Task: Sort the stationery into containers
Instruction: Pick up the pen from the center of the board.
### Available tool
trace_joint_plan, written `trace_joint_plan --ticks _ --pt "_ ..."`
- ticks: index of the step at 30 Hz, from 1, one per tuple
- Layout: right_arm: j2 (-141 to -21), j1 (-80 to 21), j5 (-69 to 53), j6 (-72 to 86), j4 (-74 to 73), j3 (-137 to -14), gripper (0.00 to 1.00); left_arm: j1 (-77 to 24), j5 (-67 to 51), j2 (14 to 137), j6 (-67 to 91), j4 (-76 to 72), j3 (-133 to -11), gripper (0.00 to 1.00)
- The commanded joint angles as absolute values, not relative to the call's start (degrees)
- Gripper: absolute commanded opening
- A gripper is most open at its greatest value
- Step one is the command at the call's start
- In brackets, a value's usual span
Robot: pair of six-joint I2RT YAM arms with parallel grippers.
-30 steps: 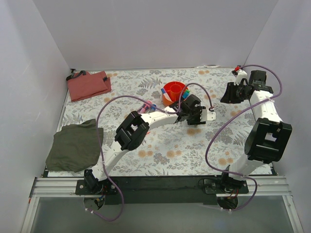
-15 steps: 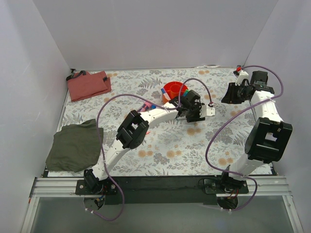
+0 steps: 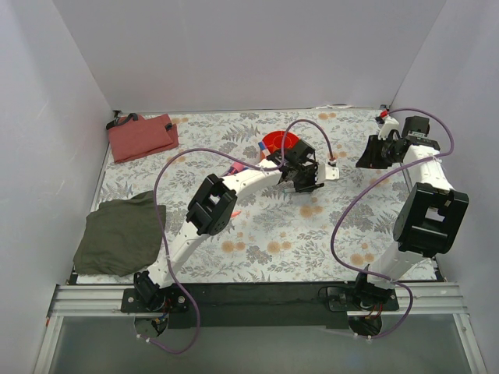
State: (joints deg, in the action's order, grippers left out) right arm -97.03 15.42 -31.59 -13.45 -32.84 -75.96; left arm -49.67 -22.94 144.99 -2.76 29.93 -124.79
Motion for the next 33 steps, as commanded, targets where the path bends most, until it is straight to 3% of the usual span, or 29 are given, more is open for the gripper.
trace_joint_plan --ticks 1,5,10,22,26,33 --pt "-97.3 16.0 -33.2 -12.7 -31.6 -77.3 0.26 -49.7 -25.0 146.4 -2.4 32.5 -126.1 0.23" --pt "-97.0 16.2 -33.0 -13.0 -32.7 -78.3 0.19 -49.7 -27.0 148.7 -2.7 36.5 -129.1 0.16" --pt "-94.9 17.4 -33.0 -13.8 -34.4 -80.2 0.12 -48.5 -28.7 148.3 -0.4 38.9 -132.4 0.0" --pt "-92.2 21.8 -36.2 -10.3 -34.5 -83.1 0.11 -45.8 -32.6 127.5 9.2 31.4 -114.8 0.0" --pt "-91.2 21.8 -35.6 -11.2 -34.8 -82.6 0.11 -42.8 -32.8 118.6 16.4 18.5 -106.8 0.0" --pt "-91.8 21.8 -34.2 -11.3 -35.0 -83.8 0.11 -36.9 -33.7 113.0 33.3 4.2 -105.0 0.0"
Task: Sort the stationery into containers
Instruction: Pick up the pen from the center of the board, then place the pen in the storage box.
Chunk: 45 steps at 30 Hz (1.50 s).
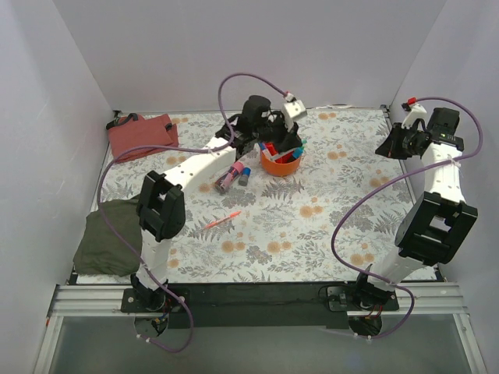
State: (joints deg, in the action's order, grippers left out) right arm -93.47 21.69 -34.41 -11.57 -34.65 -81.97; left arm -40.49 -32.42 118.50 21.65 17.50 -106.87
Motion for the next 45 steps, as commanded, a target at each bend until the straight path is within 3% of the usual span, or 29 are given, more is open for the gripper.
trace_joint_plan --ticks 1,7,14,45 --pt "-91.9 21.8 -34.2 -11.3 -34.9 -84.0 0.11 -35.4 -33.0 112.1 37.1 0.4 -103.0 0.0" --pt "-92.4 21.5 -32.5 -11.3 -34.3 -84.4 0.1 -32.9 -20.7 105.0 41.1 -45.3 -77.1 0.0" --pt "-92.4 21.2 -29.6 -10.9 -34.4 -84.7 0.1 -32.8 -6.1 112.5 45.2 -65.5 -77.9 0.0" --pt "-95.5 19.4 -26.5 -12.1 -36.2 -85.4 0.11 -34.8 6.7 122.0 51.6 -75.1 -71.7 0.0"
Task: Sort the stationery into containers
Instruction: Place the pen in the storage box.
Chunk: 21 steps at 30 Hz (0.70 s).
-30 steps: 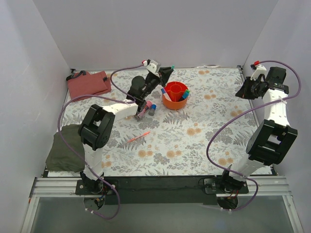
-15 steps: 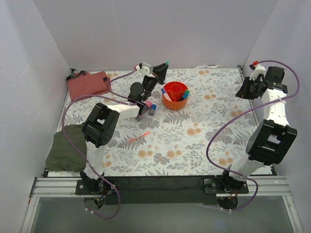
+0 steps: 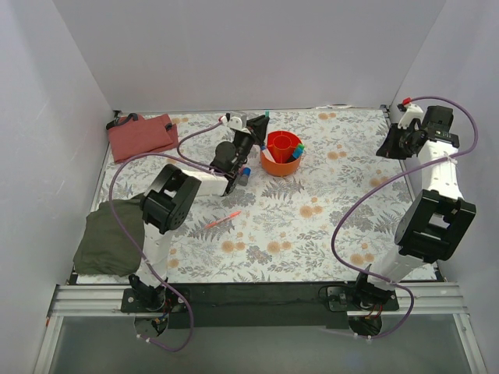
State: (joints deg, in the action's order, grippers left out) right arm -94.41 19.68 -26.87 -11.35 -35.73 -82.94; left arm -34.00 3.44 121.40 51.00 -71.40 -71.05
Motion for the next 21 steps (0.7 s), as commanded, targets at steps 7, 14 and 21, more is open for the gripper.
trace_joint_plan --ticks 7,14,21 --pt "-96.9 19.2 -26.4 -12.5 -36.4 -85.4 0.11 -35.5 7.9 125.4 52.6 -75.1 -74.2 0.0" --pt "-98.2 19.1 -26.7 -12.7 -36.3 -85.6 0.11 -35.9 9.1 126.3 52.5 -75.2 -74.2 0.0" --pt "-99.1 19.0 -27.1 -12.7 -36.1 -86.0 0.11 -35.9 10.5 125.5 51.9 -75.4 -71.9 0.17"
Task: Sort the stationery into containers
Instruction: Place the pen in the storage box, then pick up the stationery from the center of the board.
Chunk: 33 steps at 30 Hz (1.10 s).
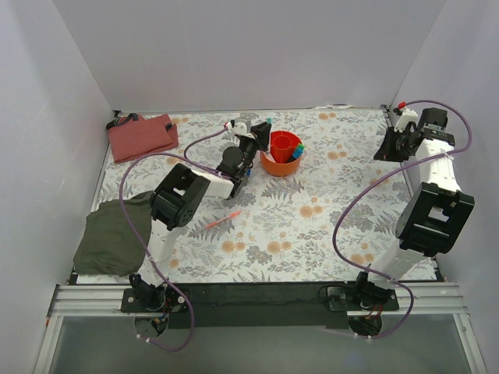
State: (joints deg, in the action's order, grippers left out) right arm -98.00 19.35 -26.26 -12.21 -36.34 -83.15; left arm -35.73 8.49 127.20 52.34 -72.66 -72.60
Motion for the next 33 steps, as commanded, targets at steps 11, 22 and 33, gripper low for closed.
trace_joint_plan --ticks 11,22,33 --pt "-99.8 18.5 -27.8 -12.5 -35.5 -86.2 0.11 -36.0 10.3 123.2 50.5 -75.1 -68.7 0.33" --pt "-98.8 17.5 -30.1 -11.6 -35.0 -88.5 0.14 -33.6 15.4 109.8 35.4 -70.8 -68.1 0.41" --pt "-95.5 14.1 -32.3 -9.8 -32.9 -86.6 0.32 -26.4 -1.9 90.4 22.6 -7.5 -74.4 0.72"
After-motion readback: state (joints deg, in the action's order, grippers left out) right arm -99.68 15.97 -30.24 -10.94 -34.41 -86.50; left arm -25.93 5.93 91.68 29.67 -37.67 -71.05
